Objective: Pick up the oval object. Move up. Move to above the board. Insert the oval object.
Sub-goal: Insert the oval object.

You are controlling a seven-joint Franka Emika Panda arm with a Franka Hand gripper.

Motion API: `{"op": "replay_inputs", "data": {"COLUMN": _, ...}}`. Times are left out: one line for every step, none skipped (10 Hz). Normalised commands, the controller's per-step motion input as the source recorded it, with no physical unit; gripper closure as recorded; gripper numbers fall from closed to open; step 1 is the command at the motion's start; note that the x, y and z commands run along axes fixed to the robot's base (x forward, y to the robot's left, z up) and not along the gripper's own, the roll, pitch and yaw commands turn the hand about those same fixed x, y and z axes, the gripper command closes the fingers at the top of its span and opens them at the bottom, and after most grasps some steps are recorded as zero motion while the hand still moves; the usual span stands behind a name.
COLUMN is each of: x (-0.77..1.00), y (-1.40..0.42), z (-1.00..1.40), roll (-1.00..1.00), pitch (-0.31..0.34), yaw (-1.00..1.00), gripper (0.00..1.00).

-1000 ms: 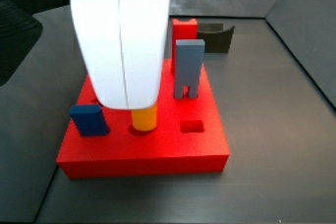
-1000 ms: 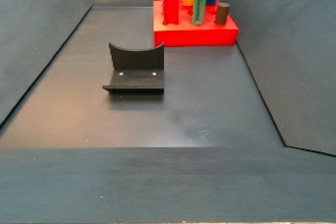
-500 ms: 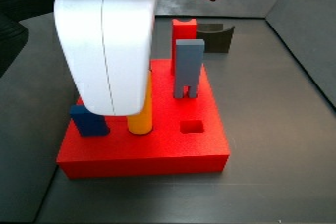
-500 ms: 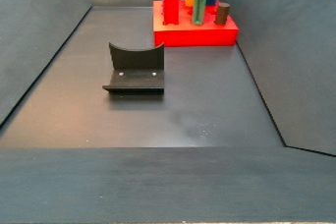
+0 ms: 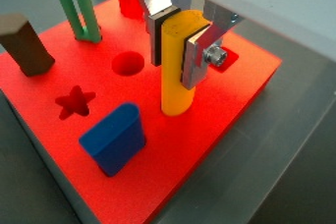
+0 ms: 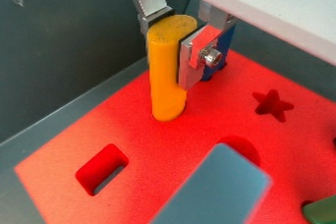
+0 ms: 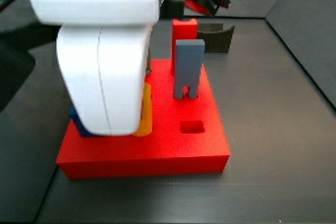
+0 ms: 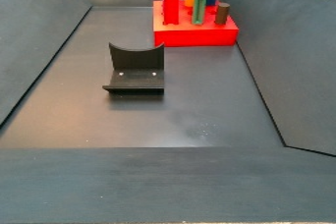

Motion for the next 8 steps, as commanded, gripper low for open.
{"op": "replay_inputs", "data": {"x": -0.07, "y": -0.23, "z": -0.41, "roll": 0.14, "pitch": -0.086, "yaw": -0.11, "gripper": 1.00}}
{"op": "replay_inputs", "data": {"x": -0.04, "y": -0.20, "z": -0.41, "roll": 0.14, "pitch": -0.084, "yaw": -0.09, "gripper": 1.00}}
{"op": "replay_inputs", "data": {"x": 0.00, "y": -0.12, "z": -0.31, "roll": 0.09, "pitch": -0.086, "yaw": -0.07, "gripper": 1.00}}
{"op": "replay_inputs", "data": {"x": 0.05, "y": -0.06, "z": -0.22, "roll": 0.11, "pitch": 0.000, "yaw": -0.09, "gripper": 1.00}}
{"op": "replay_inputs", "data": {"x": 0.00, "y": -0.01, "z": -0.22, "roll": 0.07, "pitch": 0.000, "yaw": -0.05, "gripper": 1.00}}
{"op": "replay_inputs", "data": {"x": 0.00, "y": 0.00, "z": -0.08, "roll": 0.00, "pitch": -0.113, "yaw": 0.00, "gripper": 1.00}}
{"op": "replay_inputs", "data": {"x": -0.02, "y": 0.00, "z": -0.05, "roll": 0.00, "pitch": -0.106, "yaw": 0.00, "gripper": 1.00}}
{"op": "replay_inputs", "data": {"x": 0.00, "y": 0.00, "z": 0.00, "roll": 0.00, "pitch": 0.000, "yaw": 0.00, "gripper": 1.00}}
